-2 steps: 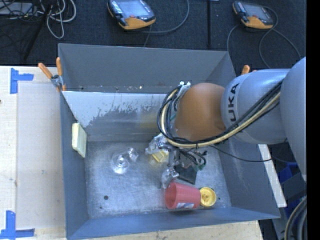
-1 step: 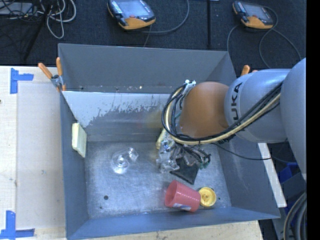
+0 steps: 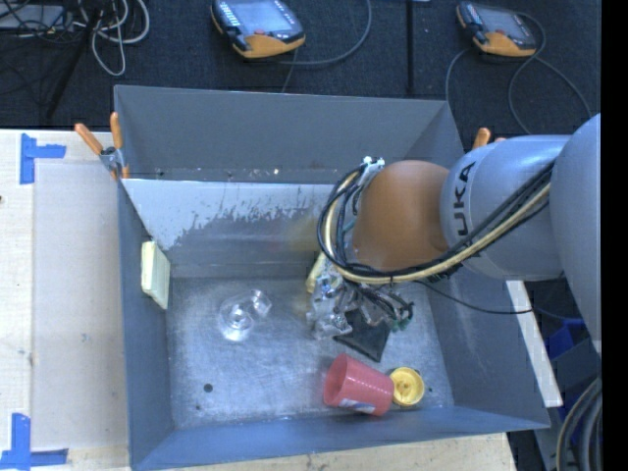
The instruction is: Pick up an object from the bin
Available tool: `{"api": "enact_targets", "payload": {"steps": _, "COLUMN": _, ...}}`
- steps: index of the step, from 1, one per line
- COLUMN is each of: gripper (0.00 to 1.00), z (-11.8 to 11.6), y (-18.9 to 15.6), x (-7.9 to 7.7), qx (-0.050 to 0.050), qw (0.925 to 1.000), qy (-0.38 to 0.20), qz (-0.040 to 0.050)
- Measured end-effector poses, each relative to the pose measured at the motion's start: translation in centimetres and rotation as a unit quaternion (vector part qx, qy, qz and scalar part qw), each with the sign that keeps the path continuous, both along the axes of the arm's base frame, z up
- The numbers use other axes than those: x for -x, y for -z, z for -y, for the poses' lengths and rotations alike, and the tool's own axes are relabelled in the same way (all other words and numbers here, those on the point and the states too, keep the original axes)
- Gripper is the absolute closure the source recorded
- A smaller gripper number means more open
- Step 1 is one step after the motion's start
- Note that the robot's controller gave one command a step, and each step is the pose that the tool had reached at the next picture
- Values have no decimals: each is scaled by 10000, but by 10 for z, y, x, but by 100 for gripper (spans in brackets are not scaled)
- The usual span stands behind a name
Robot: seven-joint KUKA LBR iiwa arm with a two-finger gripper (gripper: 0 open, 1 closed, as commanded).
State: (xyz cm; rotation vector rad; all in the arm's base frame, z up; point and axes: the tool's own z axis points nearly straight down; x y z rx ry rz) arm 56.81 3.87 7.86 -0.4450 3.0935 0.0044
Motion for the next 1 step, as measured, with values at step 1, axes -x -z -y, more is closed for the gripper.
{"api": "enact_targets", "payload": {"steps": 1, "gripper": 0, "z": 23, "y": 2, "x": -2, "qx": 40, "qw": 9851, "qy": -1720, "qz": -73}}
